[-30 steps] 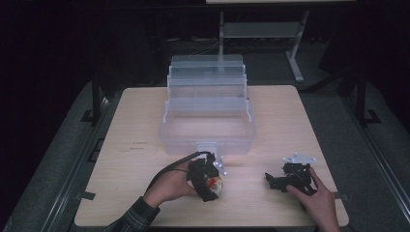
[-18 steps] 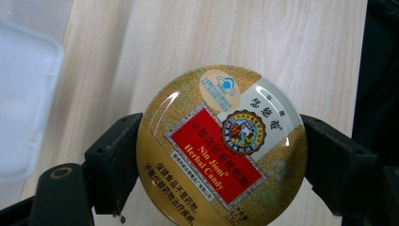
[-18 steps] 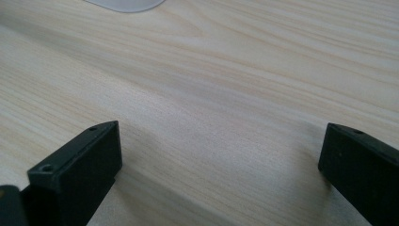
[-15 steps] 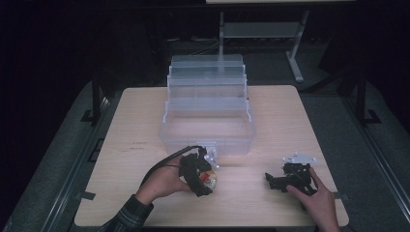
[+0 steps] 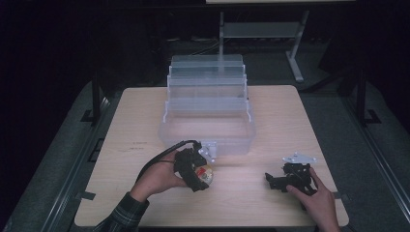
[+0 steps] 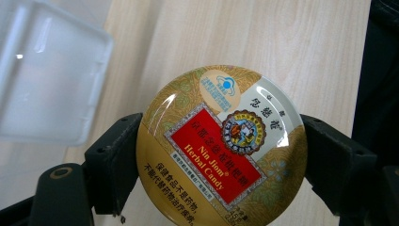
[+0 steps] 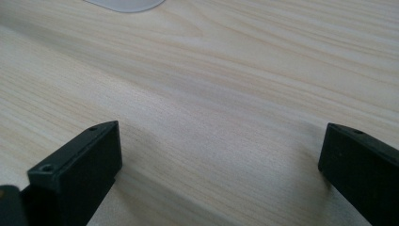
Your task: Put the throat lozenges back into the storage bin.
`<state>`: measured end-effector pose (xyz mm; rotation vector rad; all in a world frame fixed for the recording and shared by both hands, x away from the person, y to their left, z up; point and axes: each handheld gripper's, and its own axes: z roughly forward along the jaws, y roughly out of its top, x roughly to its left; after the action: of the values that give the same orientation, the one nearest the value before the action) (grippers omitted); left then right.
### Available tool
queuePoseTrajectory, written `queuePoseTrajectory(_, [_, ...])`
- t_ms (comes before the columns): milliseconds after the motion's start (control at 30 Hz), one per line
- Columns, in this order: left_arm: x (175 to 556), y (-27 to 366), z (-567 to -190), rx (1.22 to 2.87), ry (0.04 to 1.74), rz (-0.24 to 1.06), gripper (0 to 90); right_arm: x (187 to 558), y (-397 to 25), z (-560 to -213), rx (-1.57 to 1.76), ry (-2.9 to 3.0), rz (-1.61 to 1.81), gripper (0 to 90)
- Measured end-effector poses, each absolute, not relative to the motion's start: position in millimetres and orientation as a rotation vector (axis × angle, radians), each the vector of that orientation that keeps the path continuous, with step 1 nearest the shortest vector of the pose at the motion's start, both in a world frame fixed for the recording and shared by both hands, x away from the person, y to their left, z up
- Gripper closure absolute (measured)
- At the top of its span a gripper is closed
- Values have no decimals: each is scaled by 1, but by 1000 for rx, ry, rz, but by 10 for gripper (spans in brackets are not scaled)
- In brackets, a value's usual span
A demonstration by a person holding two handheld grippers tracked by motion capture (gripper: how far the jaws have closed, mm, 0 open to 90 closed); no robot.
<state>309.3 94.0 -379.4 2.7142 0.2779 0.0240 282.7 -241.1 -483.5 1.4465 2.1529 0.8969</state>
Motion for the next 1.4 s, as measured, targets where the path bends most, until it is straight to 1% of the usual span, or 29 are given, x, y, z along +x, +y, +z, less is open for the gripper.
queuePoseTrajectory(800, [326, 109, -353, 2695, 305, 53, 195, 283, -241, -483, 1446, 2155, 899, 0])
queuePoseTrajectory(1400, [346, 121, -331, 2657, 373, 90, 195, 283, -241, -483, 1447, 2152, 899, 0])
